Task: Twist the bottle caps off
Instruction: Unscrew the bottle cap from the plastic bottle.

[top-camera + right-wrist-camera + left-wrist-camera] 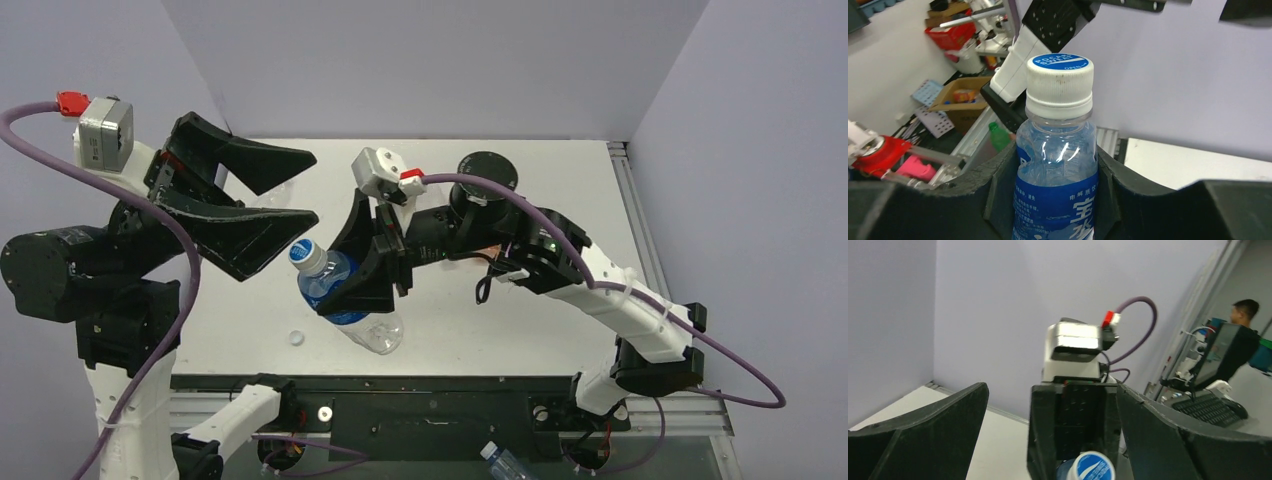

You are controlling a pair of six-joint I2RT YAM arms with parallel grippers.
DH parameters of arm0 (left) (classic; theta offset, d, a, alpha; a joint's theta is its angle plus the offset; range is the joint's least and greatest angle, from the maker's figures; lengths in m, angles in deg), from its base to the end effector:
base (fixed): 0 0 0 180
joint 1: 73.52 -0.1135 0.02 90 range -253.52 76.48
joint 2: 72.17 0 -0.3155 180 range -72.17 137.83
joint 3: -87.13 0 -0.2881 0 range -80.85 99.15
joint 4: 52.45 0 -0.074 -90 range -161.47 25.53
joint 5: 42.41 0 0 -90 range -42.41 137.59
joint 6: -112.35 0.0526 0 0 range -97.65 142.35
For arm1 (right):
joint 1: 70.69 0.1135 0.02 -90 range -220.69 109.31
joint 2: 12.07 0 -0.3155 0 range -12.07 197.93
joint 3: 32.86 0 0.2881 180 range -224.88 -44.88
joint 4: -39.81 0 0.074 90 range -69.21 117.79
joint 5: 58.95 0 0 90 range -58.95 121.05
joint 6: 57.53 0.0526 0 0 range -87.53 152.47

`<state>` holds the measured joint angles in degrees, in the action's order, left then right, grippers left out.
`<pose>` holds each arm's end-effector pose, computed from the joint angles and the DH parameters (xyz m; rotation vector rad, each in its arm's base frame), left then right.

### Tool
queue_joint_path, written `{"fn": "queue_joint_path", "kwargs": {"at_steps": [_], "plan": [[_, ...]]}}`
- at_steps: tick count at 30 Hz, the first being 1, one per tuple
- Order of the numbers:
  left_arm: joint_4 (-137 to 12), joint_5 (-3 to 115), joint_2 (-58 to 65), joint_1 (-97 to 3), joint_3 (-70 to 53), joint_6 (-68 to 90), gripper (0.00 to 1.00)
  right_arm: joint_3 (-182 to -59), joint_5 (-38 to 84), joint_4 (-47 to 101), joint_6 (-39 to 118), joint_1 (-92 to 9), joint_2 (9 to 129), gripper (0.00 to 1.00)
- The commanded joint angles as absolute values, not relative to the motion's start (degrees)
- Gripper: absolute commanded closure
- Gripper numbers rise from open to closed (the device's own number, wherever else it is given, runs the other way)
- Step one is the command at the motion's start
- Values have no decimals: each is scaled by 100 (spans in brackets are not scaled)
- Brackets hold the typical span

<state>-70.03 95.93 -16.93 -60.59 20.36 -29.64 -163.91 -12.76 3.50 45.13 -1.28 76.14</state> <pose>0.0651 -0.0553 0.6876 0.5142 1.1209 -1.3626 0.0829 0.3242 0.6375 -1.3886 1.0602 1.6553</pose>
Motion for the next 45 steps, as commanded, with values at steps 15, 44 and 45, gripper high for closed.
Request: {"fn": "queue_joint_path", "kwargs": {"at_steps": [15, 44, 45], "plan": [[-5819, 10842, -1681, -5890, 1932, -3771, 0, -16925, -2805, 2268, 6329, -704, 8125, 100], [-7312, 10010, -1629, -5802, 2257, -2024, 100, -17849, -479, -658, 4339, -1297, 8306, 100], [-7385, 9827, -1641, -5822, 2290, -1842, 100, -17870, -81, -750, 4133, -1247, 8262, 100]]}}
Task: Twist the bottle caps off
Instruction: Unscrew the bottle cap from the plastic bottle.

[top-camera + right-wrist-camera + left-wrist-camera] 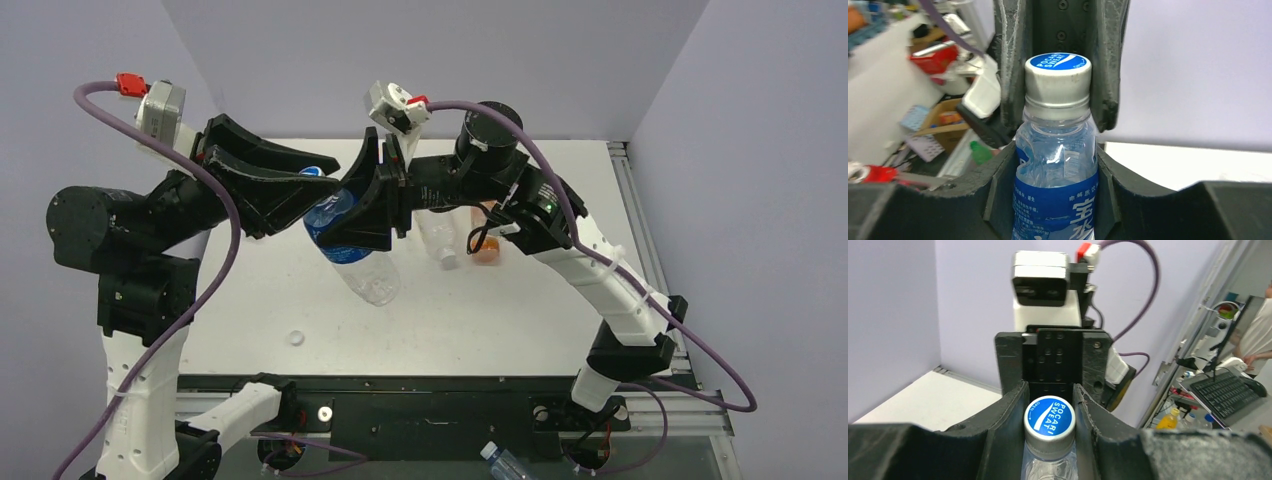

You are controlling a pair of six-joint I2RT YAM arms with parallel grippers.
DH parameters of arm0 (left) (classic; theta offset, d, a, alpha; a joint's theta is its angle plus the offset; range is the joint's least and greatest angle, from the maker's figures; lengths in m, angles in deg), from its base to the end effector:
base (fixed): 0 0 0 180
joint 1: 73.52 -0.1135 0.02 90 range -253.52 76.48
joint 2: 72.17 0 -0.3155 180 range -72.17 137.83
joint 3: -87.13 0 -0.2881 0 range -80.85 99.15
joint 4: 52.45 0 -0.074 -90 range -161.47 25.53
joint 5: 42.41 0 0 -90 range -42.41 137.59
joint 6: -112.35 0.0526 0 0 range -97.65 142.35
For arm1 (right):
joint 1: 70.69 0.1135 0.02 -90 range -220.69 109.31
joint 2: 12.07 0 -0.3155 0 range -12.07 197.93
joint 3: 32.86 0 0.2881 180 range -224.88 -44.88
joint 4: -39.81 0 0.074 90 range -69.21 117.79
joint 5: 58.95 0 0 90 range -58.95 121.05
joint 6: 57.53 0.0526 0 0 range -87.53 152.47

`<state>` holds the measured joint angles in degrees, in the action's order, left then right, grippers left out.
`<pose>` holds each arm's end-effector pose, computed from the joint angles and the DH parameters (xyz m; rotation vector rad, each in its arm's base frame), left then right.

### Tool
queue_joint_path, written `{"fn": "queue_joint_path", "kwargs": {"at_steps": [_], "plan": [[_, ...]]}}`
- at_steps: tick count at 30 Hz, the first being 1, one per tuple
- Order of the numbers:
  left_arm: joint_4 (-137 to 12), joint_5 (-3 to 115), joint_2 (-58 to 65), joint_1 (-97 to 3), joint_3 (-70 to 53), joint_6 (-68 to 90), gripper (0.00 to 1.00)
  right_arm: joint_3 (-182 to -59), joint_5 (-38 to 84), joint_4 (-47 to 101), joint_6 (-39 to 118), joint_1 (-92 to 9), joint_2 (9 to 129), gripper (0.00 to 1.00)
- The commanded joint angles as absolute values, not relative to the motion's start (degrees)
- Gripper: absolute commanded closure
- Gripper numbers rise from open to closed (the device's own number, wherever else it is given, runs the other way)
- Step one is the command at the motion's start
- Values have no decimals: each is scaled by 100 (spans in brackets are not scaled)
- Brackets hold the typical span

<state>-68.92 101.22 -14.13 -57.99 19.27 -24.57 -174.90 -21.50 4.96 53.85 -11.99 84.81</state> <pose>0.0901 -0.0690 0.6788 0.6615 1.1414 -1.3674 0.1541 0.3338 0.6500 -1.3137 1.1312 1.7141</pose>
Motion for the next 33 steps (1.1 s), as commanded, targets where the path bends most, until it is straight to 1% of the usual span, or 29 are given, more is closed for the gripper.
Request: {"fn": "queue_joint_path", "kwargs": {"at_steps": [1, 3, 7, 8, 9, 10, 11, 12, 13, 14, 15, 16, 17, 18, 19, 21, 24, 30, 33], "plan": [[-7503, 9696, -1643, -5826, 2305, -1777, 100, -17863, 115, -900, 4028, -1133, 8234, 100], [-7665, 9649, -1630, -5836, 2337, -1602, 100, -17864, 678, -1116, 3736, -925, 8192, 100], [-8033, 9376, -1596, -5832, 2413, -1275, 100, -18063, 2327, -1464, 3020, -250, 8228, 100], [-8217, 9287, -1578, -5838, 2438, -1190, 100, -18074, 3001, -1470, 2805, -126, 8251, 100], [-8325, 9108, -1568, -5839, 2495, -1012, 100, -18065, 3378, -1430, 2696, 147, 8255, 100], [-8514, 8999, -1553, -5840, 2523, -936, 100, -18062, 4178, -1395, 2430, 292, 8293, 100], [-8606, 8766, -1546, -5835, 2565, -766, 100, -18064, 4547, -1305, 2289, 592, 8329, 100], [-8802, 8639, -1537, -5833, 2579, -668, 100, -18092, 5340, -1245, 2007, 743, 8439, 100], [-8881, 8346, -1538, -5838, 2601, -499, 100, -18166, 5805, -1081, 1849, 1032, 8521, 100], [-9066, 8183, -1535, -5839, 2611, -415, 100, -18196, 6817, -957, 1449, 1196, 8720, 100], [-9145, 7841, -1533, -5840, 2640, -252, 100, -18286, 7281, -662, 1223, 1477, 8832, 100], [-9297, 7662, -1531, -5840, 2648, -186, 100, -18326, 8150, -497, 715, 1594, 9092, 100], [-9349, 7350, -1535, -5840, 2647, -76, 100, -18328, 8555, 20, 425, 1796, 9221, 100], [-9438, 7184, -1539, -5840, 2647, -37, 100, -18277, 9253, 318, -284, 1886, 9416, 100], [-9481, 6884, -1539, -5840, 2644, 25, 100, -18023, 9735, 1118, -1020, 2023, 9479, 100], [-9619, 6492, -1529, -5839, 2673, 84, 100, -17719, 10154, 2224, -1926, 2128, 9615, 100], [-9763, 6012, -1525, -5840, 2655, 119, 100, -17662, 10442, 3336, -2610, 2171, 9838, 100], [-9552, 5534, -1694, -5833, 2388, -89, 100, -17796, 10571, 4179, -3077, 2201, 10130, 100], [-9352, 5830, -1750, -5832, 2211, -338, 100, -17773, 10502, 4139, -2931, 2212, 10119, 100]]}}
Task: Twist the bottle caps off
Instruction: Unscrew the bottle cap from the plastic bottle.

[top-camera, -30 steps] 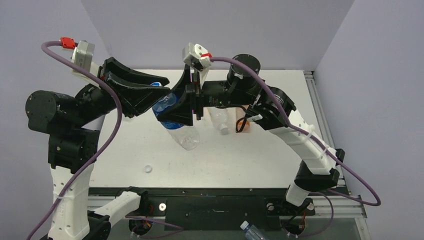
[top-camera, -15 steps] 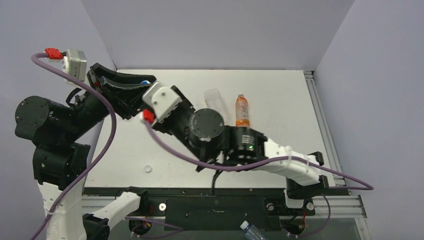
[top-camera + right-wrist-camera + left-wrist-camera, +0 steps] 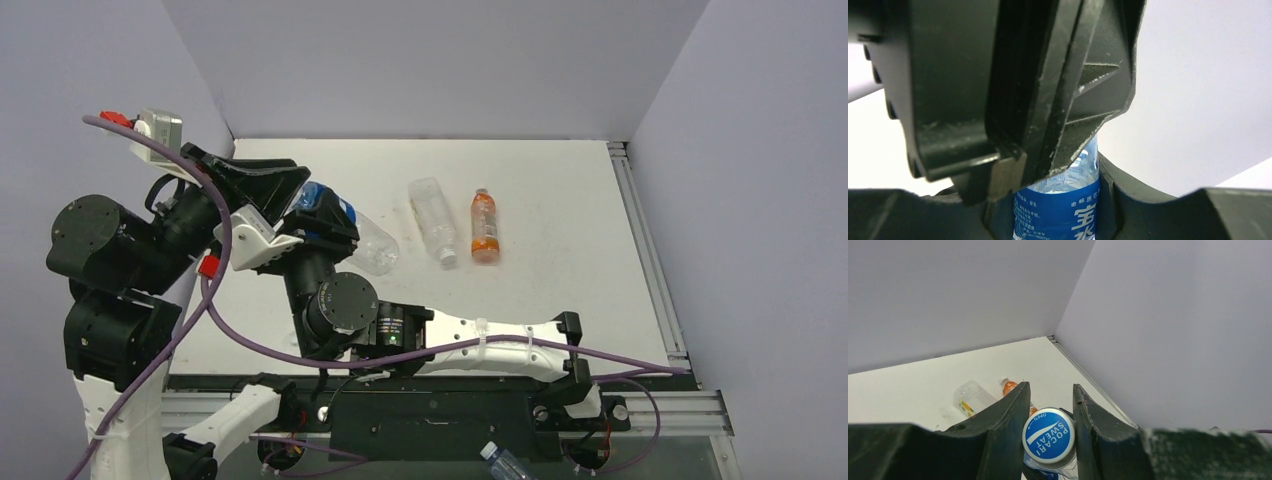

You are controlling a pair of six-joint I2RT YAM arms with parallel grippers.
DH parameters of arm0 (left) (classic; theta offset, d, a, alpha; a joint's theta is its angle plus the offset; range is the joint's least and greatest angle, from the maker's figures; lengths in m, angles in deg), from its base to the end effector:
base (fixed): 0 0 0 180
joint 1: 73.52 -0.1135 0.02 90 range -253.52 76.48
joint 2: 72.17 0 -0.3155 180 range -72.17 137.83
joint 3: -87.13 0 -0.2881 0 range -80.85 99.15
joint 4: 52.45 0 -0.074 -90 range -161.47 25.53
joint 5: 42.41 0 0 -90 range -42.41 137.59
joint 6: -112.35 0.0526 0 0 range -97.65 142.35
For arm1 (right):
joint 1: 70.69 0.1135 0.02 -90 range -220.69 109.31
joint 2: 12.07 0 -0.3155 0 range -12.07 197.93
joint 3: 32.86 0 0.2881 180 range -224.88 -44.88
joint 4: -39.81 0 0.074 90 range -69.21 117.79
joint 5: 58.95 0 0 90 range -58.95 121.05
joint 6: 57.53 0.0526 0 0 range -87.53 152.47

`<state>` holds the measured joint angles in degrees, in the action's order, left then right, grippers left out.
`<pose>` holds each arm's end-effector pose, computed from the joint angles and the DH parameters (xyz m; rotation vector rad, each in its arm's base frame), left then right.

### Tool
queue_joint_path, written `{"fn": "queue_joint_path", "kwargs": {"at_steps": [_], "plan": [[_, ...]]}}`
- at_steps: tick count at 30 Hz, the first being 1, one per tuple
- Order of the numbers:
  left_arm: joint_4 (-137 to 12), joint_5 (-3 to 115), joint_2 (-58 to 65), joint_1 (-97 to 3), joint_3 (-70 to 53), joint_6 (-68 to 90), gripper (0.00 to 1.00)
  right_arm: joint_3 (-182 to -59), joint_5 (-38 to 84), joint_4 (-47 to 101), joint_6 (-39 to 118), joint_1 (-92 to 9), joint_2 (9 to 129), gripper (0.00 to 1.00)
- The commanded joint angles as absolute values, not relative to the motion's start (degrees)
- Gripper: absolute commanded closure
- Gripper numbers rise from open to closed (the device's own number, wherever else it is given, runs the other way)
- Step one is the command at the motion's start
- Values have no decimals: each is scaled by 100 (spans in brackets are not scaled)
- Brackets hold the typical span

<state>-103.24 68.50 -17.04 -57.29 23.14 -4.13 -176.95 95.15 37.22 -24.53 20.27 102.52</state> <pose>0.0918 -0.0463 0.6456 0.1859 1.4516 -0.8668 0.0391 0.4892 0.5861 -0.6533 1.2074 -0.1183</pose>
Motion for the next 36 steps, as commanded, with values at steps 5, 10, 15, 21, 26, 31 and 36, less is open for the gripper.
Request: {"fn": "queue_joint_path", "kwargs": {"at_steps": [5, 10, 15, 21, 26, 31, 36], "plan": [[-8670, 7153, -1808, -5840, 2045, -969, 1, -17557, 9458, 1765, -680, 2151, 9315, 100], [-7921, 8121, -1861, -5848, 2039, -1655, 3, -17086, 4984, -65, 2119, 1247, 7842, 100], [-7292, 9233, -1764, -5881, 2182, -2497, 3, -16846, 1101, -490, 3328, 258, 7322, 100], [-6788, 9838, -1634, -5934, 2300, -3218, 3, -17287, -819, -898, 3714, -181, 7603, 100], [-6445, 10307, -1613, -5936, 2296, -3455, 3, -17098, -1883, -207, 4361, -369, 7653, 100], [-6131, 10626, -1613, -5897, 2332, -3574, 5, -16936, -2368, 531, 4941, -538, 7680, 100], [-6040, 10793, -1624, -5836, 2295, -3550, 15, -16969, -2667, 997, 5369, -556, 7846, 100]]}}
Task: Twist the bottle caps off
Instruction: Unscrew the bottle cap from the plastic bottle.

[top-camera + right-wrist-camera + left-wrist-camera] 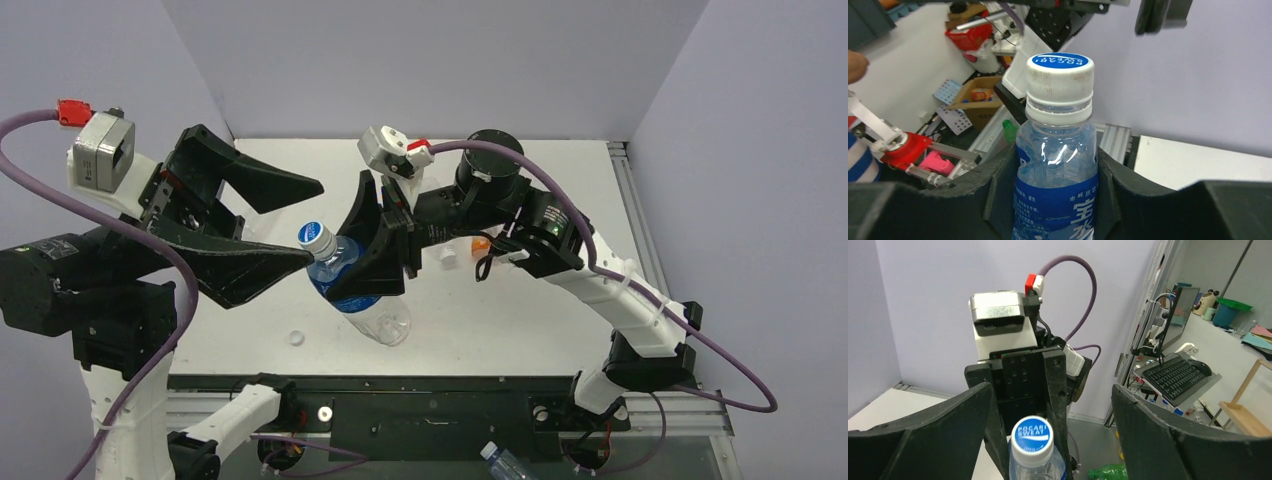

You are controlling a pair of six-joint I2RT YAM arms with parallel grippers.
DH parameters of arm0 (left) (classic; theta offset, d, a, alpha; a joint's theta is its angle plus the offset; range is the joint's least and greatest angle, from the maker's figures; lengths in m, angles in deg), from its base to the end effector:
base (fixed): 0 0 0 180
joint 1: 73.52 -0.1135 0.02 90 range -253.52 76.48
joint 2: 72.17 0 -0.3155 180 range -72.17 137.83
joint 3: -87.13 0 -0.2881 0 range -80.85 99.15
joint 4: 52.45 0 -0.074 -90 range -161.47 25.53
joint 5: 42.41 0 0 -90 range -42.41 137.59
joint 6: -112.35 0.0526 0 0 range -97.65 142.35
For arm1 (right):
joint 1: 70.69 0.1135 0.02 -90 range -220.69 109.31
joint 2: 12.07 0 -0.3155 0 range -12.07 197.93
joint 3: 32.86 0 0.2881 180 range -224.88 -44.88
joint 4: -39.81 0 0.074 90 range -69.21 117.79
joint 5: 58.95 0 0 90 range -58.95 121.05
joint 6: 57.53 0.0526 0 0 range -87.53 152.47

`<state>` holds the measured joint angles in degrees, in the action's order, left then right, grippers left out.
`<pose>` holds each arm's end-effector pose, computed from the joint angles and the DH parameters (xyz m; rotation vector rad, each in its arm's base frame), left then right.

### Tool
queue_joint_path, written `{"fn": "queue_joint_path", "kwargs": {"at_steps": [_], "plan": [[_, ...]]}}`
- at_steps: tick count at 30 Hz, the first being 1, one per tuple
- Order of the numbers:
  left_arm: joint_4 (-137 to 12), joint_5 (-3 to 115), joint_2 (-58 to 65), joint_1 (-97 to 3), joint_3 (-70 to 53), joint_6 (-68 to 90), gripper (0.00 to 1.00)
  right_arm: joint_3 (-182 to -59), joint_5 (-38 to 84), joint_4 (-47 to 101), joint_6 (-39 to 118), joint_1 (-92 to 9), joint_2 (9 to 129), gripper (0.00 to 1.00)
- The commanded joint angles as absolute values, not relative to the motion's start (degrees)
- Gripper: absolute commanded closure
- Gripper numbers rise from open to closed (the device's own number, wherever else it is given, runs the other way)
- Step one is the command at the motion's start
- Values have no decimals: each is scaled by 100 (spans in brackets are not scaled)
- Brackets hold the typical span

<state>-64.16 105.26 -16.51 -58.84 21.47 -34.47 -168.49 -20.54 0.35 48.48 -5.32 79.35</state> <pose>0.0482 -0.0586 0.6948 0.7152 1.0877 -1.4619 0.1045 0.3268 0.6386 -1.4408 1.1101 1.7308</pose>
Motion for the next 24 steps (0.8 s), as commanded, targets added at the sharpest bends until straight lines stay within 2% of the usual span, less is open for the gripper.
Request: {"fn": "queue_joint_path", "kwargs": {"at_steps": [1, 5, 14, 18, 20, 23, 24], "plan": [[-6005, 10825, -1629, -5823, 2282, -3545, 18, -16943, -2707, 1206, 5459, -560, 7859, 100], [-5913, 10884, -1621, -5785, 2255, -3525, 24, -16904, -2929, 1867, 5984, -568, 7960, 100], [-5876, 10899, -1617, -5761, 2272, -3552, 25, -17107, -3113, 2311, 6515, -658, 8304, 100], [-5862, 10948, -1620, -5748, 2286, -3523, 30, -17123, -3148, 2614, 6761, -721, 8412, 100], [-5848, 10991, -1626, -5721, 2275, -3464, 37, -17114, -3163, 2797, 6906, -756, 8445, 100], [-5827, 11071, -1629, -5674, 2249, -3364, 56, -17118, -3173, 3032, 7062, -793, 8473, 100], [-5813, 11105, -1628, -5662, 2237, -3351, 67, -17129, -3176, 3064, 7083, -818, 8497, 100]]}}
